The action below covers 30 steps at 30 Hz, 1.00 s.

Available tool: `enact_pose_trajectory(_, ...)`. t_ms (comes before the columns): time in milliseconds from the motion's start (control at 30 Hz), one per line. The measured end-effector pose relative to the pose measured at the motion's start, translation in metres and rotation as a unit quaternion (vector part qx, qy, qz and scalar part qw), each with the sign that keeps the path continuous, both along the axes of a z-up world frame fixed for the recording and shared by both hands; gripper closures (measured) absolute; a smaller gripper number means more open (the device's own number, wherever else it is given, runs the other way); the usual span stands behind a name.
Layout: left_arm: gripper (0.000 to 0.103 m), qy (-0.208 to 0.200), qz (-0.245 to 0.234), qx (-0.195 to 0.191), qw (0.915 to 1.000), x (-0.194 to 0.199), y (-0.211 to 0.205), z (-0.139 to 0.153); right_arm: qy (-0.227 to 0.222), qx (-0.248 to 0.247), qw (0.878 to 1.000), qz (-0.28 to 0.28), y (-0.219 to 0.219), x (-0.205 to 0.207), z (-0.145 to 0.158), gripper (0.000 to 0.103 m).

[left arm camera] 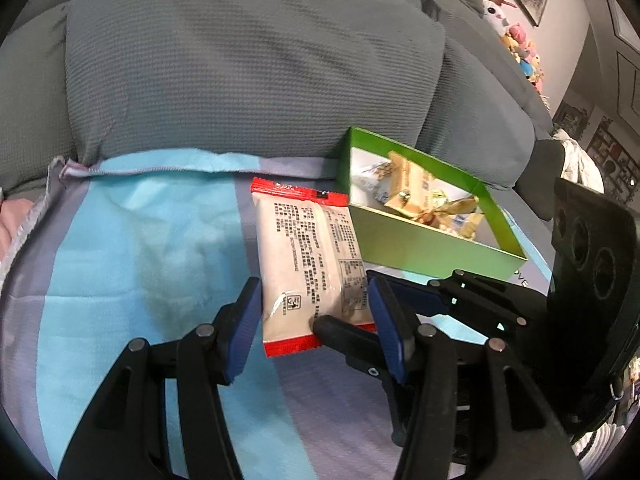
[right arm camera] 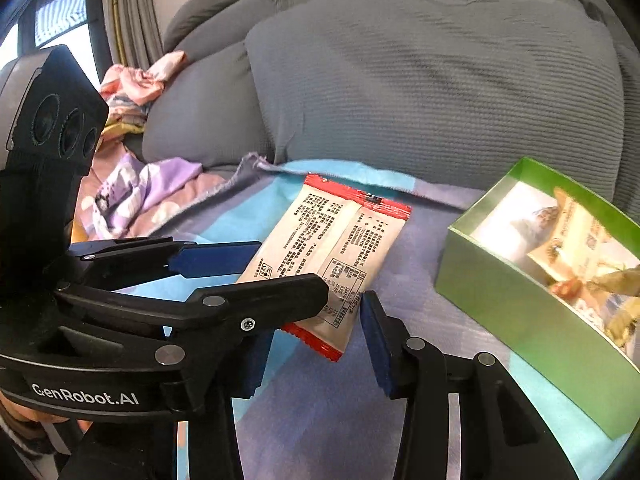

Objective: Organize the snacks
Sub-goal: 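Lift the red-white bar and carry it over the green box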

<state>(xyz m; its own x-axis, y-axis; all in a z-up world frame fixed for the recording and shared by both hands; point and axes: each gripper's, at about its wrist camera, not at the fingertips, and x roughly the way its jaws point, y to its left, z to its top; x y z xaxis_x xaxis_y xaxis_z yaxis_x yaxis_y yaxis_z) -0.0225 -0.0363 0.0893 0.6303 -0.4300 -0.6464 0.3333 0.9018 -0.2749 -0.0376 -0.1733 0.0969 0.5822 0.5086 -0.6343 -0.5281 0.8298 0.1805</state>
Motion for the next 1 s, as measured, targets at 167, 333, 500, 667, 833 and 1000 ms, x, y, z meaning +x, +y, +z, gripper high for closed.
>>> enact_pose_trajectory(167,0.050,-0.011,-0.007,-0.002,0.9999,-0.004,-0.009,0.012,-0.013,0.010,1.000,-0.014,-0.016,-0.005,0.014,0.058)
enact_pose_trajectory(333,0.050,-0.021,-0.020,-0.002,0.9996,0.000,-0.027,0.023,-0.025,0.018,0.999,-0.031,-0.035,-0.008,0.025,0.058)
enact_pose_trajectory(500,0.050,-0.027,-0.036,-0.005,0.9990,0.008,-0.048,0.032,-0.036,0.025,0.998,-0.052,-0.058,-0.006,0.033,0.058)
enact_pose_trajectory(667,0.050,-0.034,-0.055,-0.007,0.9979,0.021,-0.076,0.040,-0.043,0.036,0.996,-0.076,-0.085,0.001,0.041,0.058)
enact_pose_trajectory(833,0.050,-0.036,-0.076,-0.008,0.9964,0.036,-0.105,0.045,-0.048,0.039,0.993,-0.102,-0.109,0.008,0.044,0.058)
enact_pose_trajectory(1000,0.050,-0.033,-0.098,-0.010,0.9946,0.051,-0.131,0.045,-0.048,0.043,0.990,-0.127,-0.134,0.016,0.043,0.058)
